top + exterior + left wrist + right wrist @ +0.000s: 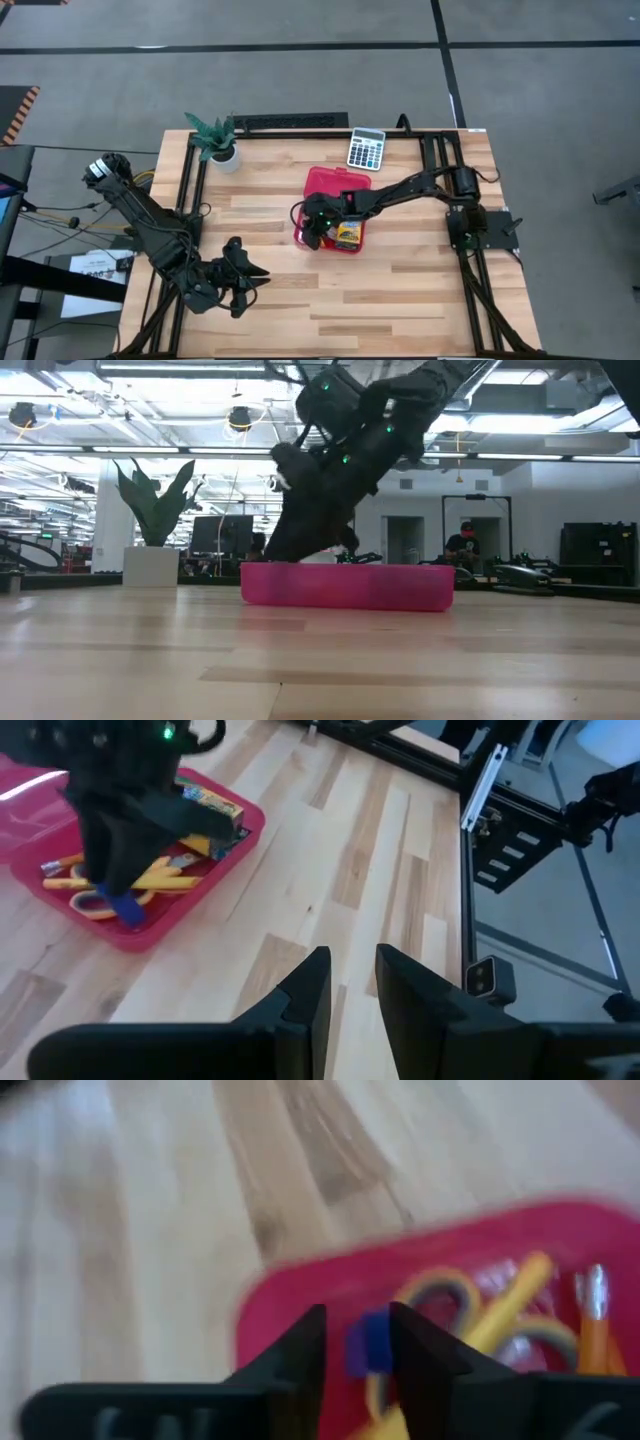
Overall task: Pack school essentials
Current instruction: Put the blue eraser into the red supply box, then close the red supply box
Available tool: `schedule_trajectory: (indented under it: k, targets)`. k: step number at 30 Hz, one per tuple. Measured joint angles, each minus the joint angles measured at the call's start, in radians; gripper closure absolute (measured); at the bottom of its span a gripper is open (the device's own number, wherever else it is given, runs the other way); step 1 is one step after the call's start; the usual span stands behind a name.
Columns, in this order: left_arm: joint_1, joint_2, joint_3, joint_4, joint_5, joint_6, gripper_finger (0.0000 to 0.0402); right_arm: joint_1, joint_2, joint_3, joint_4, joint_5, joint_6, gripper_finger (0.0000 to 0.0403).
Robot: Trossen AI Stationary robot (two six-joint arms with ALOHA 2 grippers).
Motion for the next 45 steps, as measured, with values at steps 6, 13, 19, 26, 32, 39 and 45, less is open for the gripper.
schedule_trajectory:
  k: [6, 13, 19, 26, 32, 39, 45]
  targets:
    - [0.003, -0.027, 0.0, 0.008, -0.022, -0.007, 0.0331, -0.037, -0.124, -0.004, -0.131, -0.001, -0.043, 0.0188]
    - [0.01, -0.216, 0.0, 0.013, -0.1, 0.097, 0.0331, -0.08, -0.441, -0.002, -0.291, -0.001, -0.182, 0.0154]
    - [0.01, -0.431, 0.002, 0.059, -0.141, 0.283, 0.0331, -0.093, -0.737, 0.001, -0.433, 0.216, -0.227, 0.0165]
    - [0.026, -0.526, 0.002, 0.049, -0.376, 0.307, 0.0331, -0.143, -0.884, -0.025, -0.797, 0.547, 0.065, 0.0168]
    - [0.202, -0.463, -0.049, 0.023, -0.158, 0.273, 0.0327, -0.17, -0.985, -0.254, -0.756, 0.506, 0.338, 0.0168]
    - [0.47, -0.303, -0.19, 0.167, 0.244, 0.191, 0.0327, -0.175, -0.994, -0.541, -0.55, 0.478, 0.545, 0.0168]
    - [0.587, -0.15, -0.296, 0.395, 0.402, 0.178, 0.034, -0.246, -0.916, -0.736, -0.271, 0.355, 0.532, 0.0168]
